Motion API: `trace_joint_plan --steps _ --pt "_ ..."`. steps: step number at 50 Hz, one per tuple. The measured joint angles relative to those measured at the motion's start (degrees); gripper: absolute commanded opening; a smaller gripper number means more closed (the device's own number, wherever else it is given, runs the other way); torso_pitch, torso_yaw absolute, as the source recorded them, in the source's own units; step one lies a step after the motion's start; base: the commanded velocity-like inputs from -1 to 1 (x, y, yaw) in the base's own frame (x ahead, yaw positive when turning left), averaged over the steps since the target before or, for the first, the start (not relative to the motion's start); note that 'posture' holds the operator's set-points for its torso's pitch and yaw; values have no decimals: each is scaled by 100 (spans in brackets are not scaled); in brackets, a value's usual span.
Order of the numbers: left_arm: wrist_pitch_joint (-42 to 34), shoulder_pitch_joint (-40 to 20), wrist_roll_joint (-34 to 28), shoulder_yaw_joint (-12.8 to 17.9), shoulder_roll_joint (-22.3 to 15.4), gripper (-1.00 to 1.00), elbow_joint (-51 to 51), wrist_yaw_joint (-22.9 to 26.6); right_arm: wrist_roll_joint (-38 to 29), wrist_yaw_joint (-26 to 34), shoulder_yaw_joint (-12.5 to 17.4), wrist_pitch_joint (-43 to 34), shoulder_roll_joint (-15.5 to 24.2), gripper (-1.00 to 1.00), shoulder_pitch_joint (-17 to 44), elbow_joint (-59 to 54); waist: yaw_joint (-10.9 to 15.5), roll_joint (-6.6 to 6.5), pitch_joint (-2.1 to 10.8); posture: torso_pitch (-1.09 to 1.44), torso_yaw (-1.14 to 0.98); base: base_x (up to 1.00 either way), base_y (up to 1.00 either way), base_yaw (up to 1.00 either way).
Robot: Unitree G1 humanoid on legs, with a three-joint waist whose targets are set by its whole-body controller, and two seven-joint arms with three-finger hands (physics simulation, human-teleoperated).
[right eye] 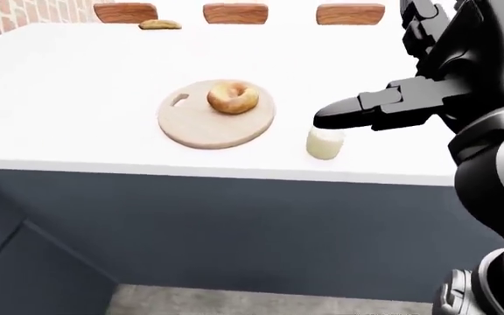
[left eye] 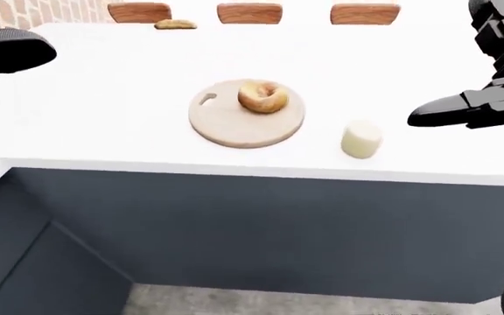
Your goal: Pick up the wedge of cheese and place it on the slice of bread to prepare a simple cheese on bread dish.
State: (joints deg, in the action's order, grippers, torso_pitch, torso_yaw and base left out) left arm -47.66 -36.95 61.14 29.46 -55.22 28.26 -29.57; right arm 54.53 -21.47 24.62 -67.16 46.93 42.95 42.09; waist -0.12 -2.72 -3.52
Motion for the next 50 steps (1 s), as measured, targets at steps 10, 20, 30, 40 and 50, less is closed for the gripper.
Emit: trace_joint_plan --steps 10,20,30,40,50 --pt "-21 22 -84 -58 67 100 -60 28 78 -103 45 131 12 100 -110 -19 26 201 -83 0 0 10 0 0" --pt "-7 -63 -149 -14 81 100 70 55 157 -240 173 265 65 100 -236 -38 35 240 -86 0 0 30 0 0" --pt "-65 -29 -288 -126 267 100 125 143 132 -227 156 368 60 100 -371 -88 40 514 -97 0 0 33 0 0" --pt "-86 -137 -240 -31 178 100 172 135 117 -269 212 388 132 100 -298 -62 -15 224 -13 0 0 29 0 0" --pt "-196 -42 -261 -115 236 100 -7 74 131 -171 -14 294 16 100 -294 -79 -16 35 -302 0 0 2 0 0"
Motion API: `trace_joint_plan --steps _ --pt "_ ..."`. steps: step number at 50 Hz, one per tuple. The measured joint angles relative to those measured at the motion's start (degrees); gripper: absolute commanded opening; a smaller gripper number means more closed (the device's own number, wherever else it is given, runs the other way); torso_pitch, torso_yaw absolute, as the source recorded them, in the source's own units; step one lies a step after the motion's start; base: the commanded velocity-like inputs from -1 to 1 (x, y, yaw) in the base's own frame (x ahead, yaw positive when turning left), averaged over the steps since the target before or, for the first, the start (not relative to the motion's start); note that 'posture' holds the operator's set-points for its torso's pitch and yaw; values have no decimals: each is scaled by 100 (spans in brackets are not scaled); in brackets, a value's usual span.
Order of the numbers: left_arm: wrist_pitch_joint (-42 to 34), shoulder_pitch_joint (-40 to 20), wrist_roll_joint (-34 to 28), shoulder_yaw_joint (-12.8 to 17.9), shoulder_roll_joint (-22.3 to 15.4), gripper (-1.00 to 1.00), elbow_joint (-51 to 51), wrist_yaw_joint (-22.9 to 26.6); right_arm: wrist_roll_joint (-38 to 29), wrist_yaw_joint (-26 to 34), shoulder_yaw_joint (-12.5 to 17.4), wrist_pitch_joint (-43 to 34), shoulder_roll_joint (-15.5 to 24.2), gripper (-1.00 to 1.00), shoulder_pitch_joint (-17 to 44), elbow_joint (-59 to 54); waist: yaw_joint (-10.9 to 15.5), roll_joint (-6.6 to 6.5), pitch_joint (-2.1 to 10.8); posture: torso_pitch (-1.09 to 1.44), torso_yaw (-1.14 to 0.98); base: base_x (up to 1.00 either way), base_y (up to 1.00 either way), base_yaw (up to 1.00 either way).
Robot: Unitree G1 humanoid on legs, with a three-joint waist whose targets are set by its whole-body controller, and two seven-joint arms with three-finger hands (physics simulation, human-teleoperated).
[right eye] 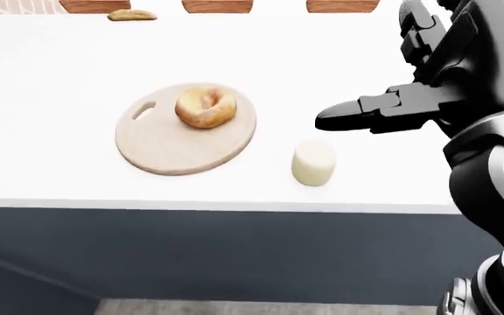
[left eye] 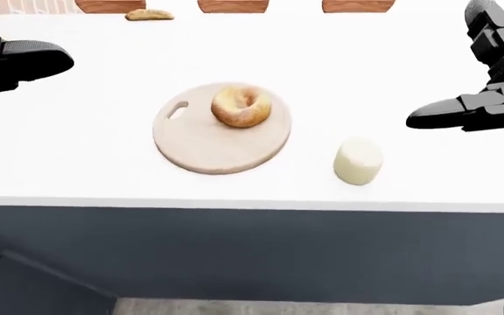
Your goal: Pick up the wedge of cheese and place it on the slice of bread to prepare a simple cheese on bread dish.
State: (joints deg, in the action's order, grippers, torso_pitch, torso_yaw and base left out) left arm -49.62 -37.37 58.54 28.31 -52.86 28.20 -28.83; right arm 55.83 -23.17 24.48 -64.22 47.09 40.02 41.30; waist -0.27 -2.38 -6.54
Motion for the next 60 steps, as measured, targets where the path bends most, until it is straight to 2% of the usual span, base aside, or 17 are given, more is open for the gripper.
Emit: trace_joint_plan --steps 4,7,8,10,14,16,18,20,24,27,31,33,39,46,51,56,60 --pt "46 -50 -31 19 -12 100 91 34 -36 -14 116 3 24 100 17 26 -9 157 -23 0 0 2 0 0" --pt "61 -42 -76 5 21 100 91 53 -82 -7 89 22 8 100 21 36 44 424 190 0 0 8 0 0" --pt "62 -41 -92 3 45 100 100 60 -106 10 87 45 11 100 18 35 51 420 244 0 0 9 0 0" --pt "39 -44 -95 -32 65 100 126 84 -115 -13 125 -8 -7 100 42 40 -6 289 246 0 0 9 0 0" --pt "92 -64 -103 8 64 100 200 147 -272 -16 96 -7 5 100 15 28 -15 291 182 0 0 0 0 0" --pt "147 -40 -187 14 102 100 116 196 -364 23 64 -52 -55 100 53 -13 -23 184 133 0 0 0 0 0" --pt "142 -7 -261 19 126 100 39 234 -348 43 182 -156 -77 100 36 13 -37 5 142 0 0 0 0 0" --pt "105 61 -306 56 172 100 -4 247 -260 36 325 -264 -57 100 -114 129 10 94 109 0 0 0 0 0" --pt "92 126 -432 81 230 100 -130 304 22 7 684 -333 31 100 -395 183 54 232 162 0 0 0 0 0" --pt "101 157 -568 72 222 100 -151 346 440 -191 1072 -295 184 100 -638 320 73 284 190 0 0 0 0 0" --pt "59 125 -625 137 215 100 -127 400 892 -446 1368 -35 428 100 -1176 392 78 327 217 0 0 0 0 0" --pt "96 142 -661 175 215 100 -160 433 995 -577 1461 41 390 100 -1455 458 72 333 223 0 0 0 0 0" --pt "89 186 -638 219 197 100 -194 422 1007 -689 1284 49 292 100 -1717 444 64 293 203 0 0 0 0 0" --pt "111 194 -611 247 157 100 -180 435 1027 -650 1928 0 118 100 -2255 740 68 309 198 0 0 0 0 0" --pt "148 200 -641 230 152 100 -227 431 880 -339 1962 12 -170 100 -2527 997 50 300 193 0 0 0 0 0" --pt "133 202 -641 215 152 100 -192 444 1012 -20 2245 -24 -460 100 -2879 1392 51 297 187 0 0 0 0 0" --pt "117 200 -616 260 121 100 -175 426 989 130 2350 -7 -640 100 -3042 1498 35 295 189 0 0 0 0 0"
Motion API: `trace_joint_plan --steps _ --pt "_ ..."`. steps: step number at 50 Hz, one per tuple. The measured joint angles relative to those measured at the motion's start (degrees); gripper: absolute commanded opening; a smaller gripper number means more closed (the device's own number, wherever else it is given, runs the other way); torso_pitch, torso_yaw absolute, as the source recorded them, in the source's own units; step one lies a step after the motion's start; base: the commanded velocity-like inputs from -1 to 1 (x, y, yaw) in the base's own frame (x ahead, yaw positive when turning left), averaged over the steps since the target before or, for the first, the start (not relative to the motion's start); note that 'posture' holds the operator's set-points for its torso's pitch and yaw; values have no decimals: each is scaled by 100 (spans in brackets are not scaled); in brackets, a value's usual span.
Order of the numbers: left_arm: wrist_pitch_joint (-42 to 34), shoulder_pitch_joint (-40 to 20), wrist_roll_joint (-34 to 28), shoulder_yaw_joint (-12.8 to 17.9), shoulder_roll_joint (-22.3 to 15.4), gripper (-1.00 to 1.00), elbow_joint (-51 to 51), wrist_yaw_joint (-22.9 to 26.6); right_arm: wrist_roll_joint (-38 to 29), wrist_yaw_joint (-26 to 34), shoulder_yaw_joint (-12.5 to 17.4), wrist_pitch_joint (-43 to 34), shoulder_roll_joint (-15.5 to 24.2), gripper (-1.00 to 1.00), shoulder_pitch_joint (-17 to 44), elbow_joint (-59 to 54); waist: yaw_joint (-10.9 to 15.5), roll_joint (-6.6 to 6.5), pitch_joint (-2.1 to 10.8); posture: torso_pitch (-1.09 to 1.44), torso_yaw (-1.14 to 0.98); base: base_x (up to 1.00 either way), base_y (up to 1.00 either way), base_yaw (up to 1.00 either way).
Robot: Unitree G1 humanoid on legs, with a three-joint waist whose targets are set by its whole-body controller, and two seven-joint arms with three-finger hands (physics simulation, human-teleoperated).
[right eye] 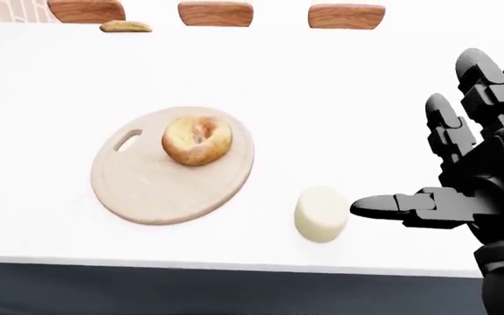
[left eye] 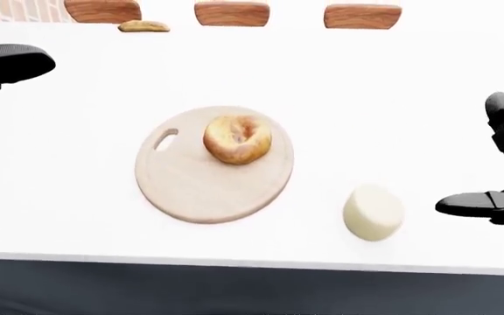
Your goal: Pick up the wedge of cheese and place it on the slice of bread to prepare a simple cheese on bread dish.
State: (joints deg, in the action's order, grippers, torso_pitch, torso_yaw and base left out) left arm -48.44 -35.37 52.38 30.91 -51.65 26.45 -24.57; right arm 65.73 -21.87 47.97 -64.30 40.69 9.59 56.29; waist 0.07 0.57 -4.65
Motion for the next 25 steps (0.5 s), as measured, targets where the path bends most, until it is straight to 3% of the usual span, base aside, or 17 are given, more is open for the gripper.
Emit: trace_joint_plan --steps 10,16,25 --pt "26 18 -33 -23 -10 100 -4 -6 -100 585 88 135 -510 100 -452 317 -4 -22 11 0 0 0 0 0" --pt "22 -9 -132 -56 32 100 4 47 -546 1129 -311 530 -620 100 -722 316 -12 -24 25 0 0 0 0 0" --pt "-29 -41 -278 -138 148 100 46 127 -1098 1245 -989 566 -657 100 -531 309 -3 -31 57 0 0 0 0 0"
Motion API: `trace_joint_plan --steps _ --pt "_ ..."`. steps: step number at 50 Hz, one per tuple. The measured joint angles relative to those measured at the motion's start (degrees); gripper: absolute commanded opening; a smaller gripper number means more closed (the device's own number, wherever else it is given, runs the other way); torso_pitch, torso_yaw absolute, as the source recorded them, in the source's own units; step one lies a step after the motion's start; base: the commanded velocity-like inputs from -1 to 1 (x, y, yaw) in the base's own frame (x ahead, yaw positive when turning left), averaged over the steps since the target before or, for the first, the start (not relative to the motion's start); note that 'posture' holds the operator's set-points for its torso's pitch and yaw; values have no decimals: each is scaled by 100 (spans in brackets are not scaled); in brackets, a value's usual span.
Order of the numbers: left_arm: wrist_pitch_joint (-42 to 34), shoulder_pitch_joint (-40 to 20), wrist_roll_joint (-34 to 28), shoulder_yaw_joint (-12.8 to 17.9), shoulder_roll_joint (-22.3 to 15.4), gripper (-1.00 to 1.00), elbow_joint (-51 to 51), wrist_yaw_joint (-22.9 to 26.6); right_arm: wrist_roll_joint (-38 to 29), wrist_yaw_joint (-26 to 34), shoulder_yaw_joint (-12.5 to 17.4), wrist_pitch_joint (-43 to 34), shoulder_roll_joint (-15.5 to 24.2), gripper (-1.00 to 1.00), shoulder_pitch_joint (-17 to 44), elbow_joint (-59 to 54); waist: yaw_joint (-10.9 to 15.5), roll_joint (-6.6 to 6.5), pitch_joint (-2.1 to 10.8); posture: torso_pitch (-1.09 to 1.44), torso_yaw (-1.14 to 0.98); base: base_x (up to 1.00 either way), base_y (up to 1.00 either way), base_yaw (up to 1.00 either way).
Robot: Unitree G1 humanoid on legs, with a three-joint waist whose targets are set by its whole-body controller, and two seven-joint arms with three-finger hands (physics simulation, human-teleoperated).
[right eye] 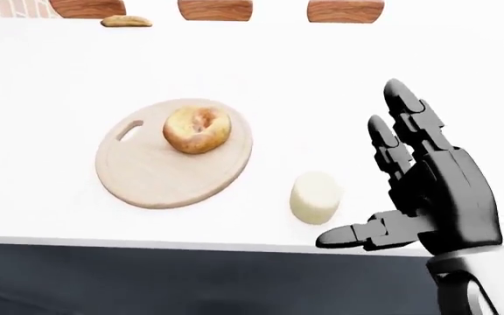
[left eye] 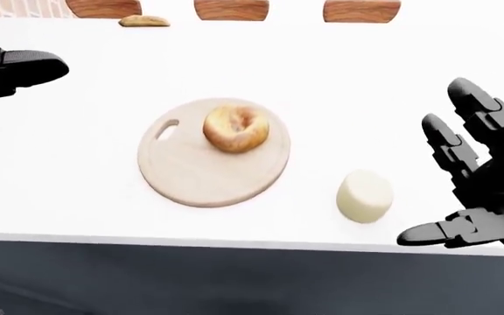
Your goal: Pick up the wedge of cheese and place it on the slice of bread to prepare a simple cheese on bread dish.
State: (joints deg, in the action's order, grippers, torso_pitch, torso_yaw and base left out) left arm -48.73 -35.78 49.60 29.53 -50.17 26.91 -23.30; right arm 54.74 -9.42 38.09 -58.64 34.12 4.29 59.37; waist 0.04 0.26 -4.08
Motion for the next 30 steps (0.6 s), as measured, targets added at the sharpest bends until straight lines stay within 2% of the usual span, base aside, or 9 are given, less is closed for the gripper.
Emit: trace_joint_plan --steps 4,7,14,30 --pt "-26 -15 -113 -44 77 100 46 68 -199 -8 -230 -105 -40 100 110 -17 6 2 13 0 0 0 0 0" --pt "-72 -24 -183 -62 133 100 55 139 -490 -5 -573 -205 -162 100 239 -19 -1 6 21 0 0 0 0 0" --pt "-123 -71 -259 -28 145 100 25 203 -1664 494 -1289 -765 -748 100 610 -34 11 -13 45 0 0 0 0 0" --pt "-136 -106 -355 -39 173 100 28 243 -4117 2097 -1760 -899 -1552 100 568 -208 -18 -95 91 0 0 0 0 0"
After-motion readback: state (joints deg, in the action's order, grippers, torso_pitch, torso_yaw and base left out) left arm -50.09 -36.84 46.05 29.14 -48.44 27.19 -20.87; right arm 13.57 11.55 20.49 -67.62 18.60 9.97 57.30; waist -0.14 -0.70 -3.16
